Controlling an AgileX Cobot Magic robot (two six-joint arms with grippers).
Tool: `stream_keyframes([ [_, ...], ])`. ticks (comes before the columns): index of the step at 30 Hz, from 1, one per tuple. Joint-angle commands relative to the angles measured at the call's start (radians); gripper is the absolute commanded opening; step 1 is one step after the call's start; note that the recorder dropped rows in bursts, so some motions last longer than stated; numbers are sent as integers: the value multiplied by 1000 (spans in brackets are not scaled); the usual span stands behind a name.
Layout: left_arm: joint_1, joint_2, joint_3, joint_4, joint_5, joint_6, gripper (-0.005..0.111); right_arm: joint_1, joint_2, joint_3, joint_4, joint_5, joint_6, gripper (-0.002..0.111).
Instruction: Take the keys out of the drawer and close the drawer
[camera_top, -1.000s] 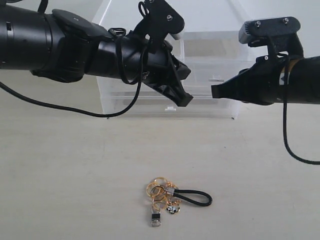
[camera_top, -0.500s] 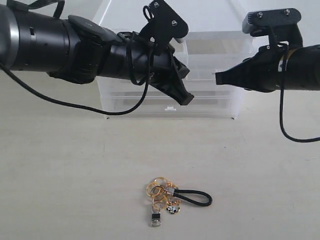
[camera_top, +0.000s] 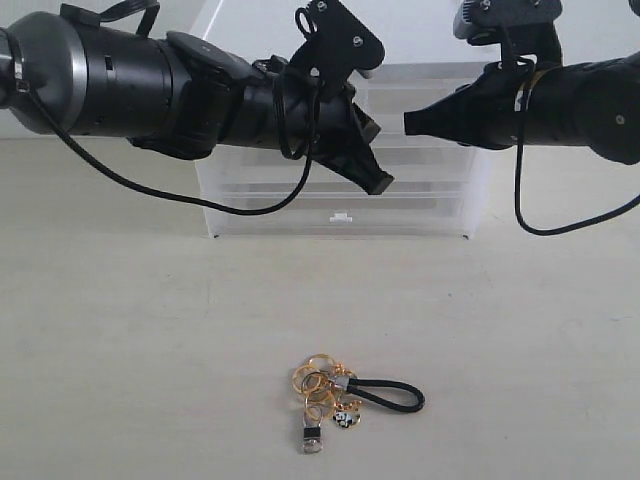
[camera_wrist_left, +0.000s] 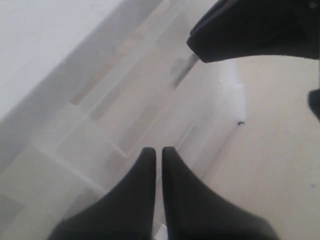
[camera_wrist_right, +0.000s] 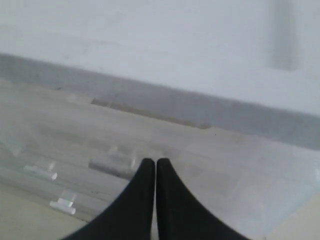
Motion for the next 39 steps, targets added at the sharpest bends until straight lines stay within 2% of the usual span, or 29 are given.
stream_keyframes([
  [1,2,-3,-7,1,-5,4,4,-9,9,-25,-5,-49,-6,0],
  [10,6,-6,-7,1,-5,4,4,-9,9,-29,3,-108,-10,0],
  [24,31,-38,15,1,5,-12,4,-9,-1,-45,10,-41,-25,0],
  [30,61,-123,91,10,3,-12,4,-9,-78,-32,8,14,-25,0],
  [39,86,-311,260,-18,32,-30,4,-9,-263,161,10,-32,10,0],
])
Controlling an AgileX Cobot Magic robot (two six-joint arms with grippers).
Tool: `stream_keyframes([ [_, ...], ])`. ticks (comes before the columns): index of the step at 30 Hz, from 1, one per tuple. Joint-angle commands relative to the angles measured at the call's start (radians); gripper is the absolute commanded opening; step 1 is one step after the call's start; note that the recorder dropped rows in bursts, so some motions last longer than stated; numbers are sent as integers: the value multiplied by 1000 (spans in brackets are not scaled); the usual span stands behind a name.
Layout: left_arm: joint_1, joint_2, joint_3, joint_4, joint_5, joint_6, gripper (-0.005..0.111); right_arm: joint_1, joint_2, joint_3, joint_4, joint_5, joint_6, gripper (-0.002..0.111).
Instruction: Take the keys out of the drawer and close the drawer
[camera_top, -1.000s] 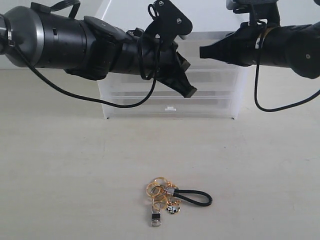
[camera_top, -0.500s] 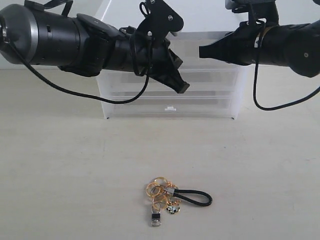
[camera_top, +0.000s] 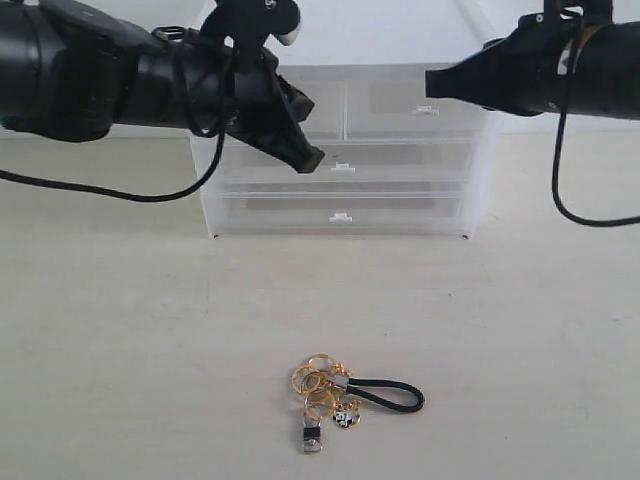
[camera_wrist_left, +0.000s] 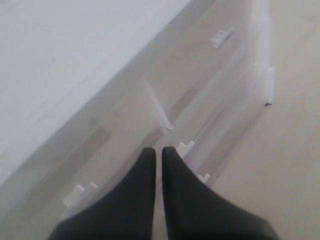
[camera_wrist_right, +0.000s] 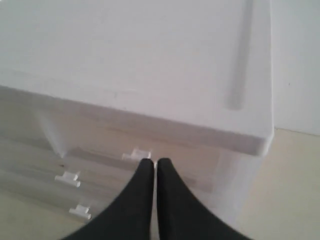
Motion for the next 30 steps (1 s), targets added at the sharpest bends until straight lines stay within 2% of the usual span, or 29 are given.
stream_keyframes([
  [1,2,-112,81,-24,48,-35,4,-8,-103,105,3,-32,29,0],
  [3,2,-183,130,-37,55,-78,4,-8,-162,163,3,-38,42,0],
  [7,-7,-437,312,-49,99,-158,4,-8,-345,330,3,-59,77,0],
  [9,-14,-557,403,-137,157,-211,4,-8,-436,398,5,-52,140,0],
  [11,-14,-664,492,-242,247,-218,4,-8,-507,448,5,-11,204,0],
  [13,-14,-782,592,-322,350,-197,4,-8,-571,477,5,119,211,0],
  [15,-14,-850,645,-374,392,-181,4,-8,-594,480,5,223,215,0],
  [17,-14,-910,686,-389,413,-181,4,-8,-593,480,5,284,219,0],
  [21,-14,-965,737,-397,423,-181,4,-8,-593,480,5,293,219,0],
  [30,-14,-970,749,-397,430,-181,4,-8,-593,480,5,294,219,0],
])
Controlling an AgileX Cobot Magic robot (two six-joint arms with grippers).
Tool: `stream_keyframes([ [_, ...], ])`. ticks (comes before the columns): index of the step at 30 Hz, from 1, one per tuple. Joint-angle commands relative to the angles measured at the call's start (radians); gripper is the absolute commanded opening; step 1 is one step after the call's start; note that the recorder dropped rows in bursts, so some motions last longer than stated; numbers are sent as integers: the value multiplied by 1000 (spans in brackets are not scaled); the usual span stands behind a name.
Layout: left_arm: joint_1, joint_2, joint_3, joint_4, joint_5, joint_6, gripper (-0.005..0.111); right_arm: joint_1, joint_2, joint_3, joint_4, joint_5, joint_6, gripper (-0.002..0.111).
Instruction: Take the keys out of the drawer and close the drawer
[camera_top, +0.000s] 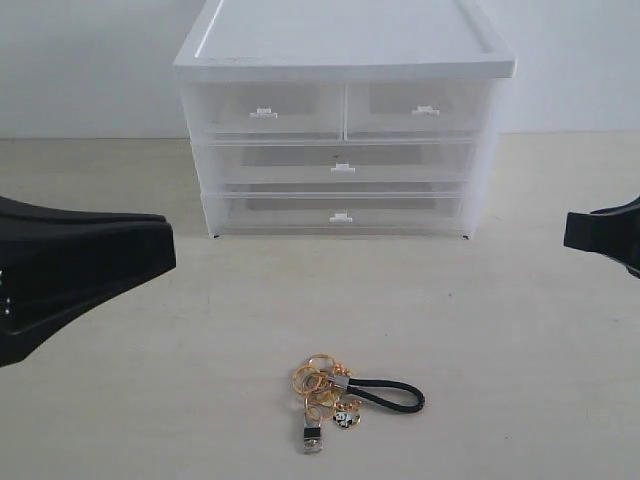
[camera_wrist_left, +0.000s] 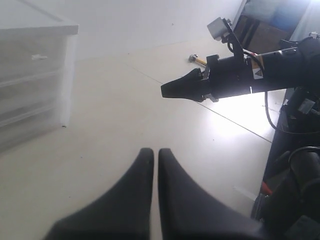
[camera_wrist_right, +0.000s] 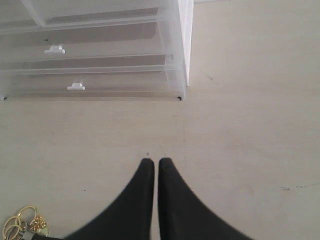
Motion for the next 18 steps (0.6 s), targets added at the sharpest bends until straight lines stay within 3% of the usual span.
stream_keyframes([
  [1,-4,-5,3,-9,12,6,4,-8,-5,0,1,1,3,0],
  [12,-4,-5,3,-9,12,13,4,-8,-5,0,1,1,3,0],
  [16,-4,-15,-1,-4,-108,171,4,-8,-5,0,1,1,3,0],
  [18,15,-43,1,-11,-201,167,4,-8,-5,0,1,1,3,0],
])
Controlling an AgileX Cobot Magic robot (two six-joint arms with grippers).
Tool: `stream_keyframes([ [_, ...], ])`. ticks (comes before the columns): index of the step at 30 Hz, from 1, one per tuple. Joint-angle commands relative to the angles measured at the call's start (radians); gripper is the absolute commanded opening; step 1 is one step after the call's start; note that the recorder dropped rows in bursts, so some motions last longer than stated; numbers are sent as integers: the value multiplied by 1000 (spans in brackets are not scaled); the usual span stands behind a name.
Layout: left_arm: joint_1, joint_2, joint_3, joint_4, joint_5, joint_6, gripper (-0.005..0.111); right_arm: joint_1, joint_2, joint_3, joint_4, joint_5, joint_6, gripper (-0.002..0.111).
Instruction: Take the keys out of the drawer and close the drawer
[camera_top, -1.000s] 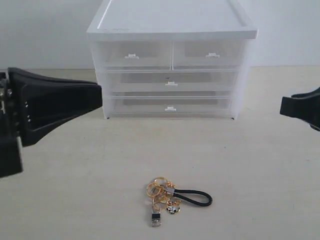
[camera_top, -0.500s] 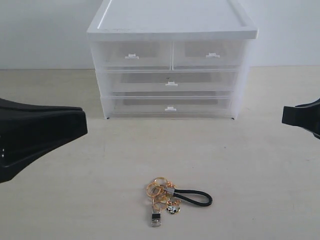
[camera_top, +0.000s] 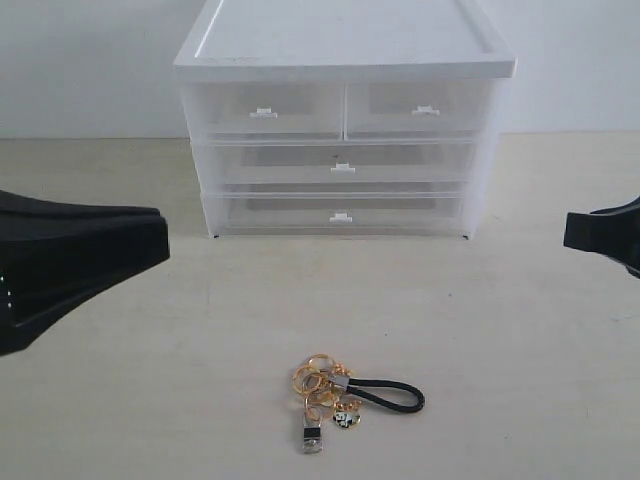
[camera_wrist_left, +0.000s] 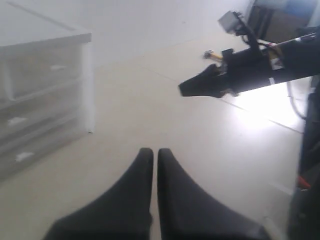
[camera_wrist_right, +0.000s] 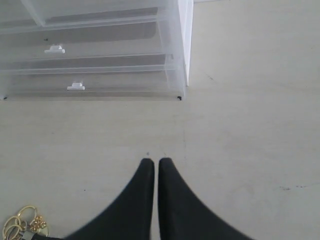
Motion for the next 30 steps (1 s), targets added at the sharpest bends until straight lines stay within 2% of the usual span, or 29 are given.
stream_keyframes([
  [1,37,-72,8,-19,-187,45,4,-8,-5,0,1,1,3,0],
  [5,124,-228,63,-21,-250,18,4,-8,-5,0,-1,-1,3,0],
  [12,297,-582,233,-21,-249,15,4,-8,-5,0,-1,-1,3,0],
  [19,432,-764,288,-21,-249,15,4,-8,-5,0,-1,-1,3,0],
  [23,466,-764,297,-10,-252,27,4,-8,-5,0,-1,4,3,0],
  [30,468,-764,301,-5,-309,34,4,-8,-5,0,-1,-8,3,0],
])
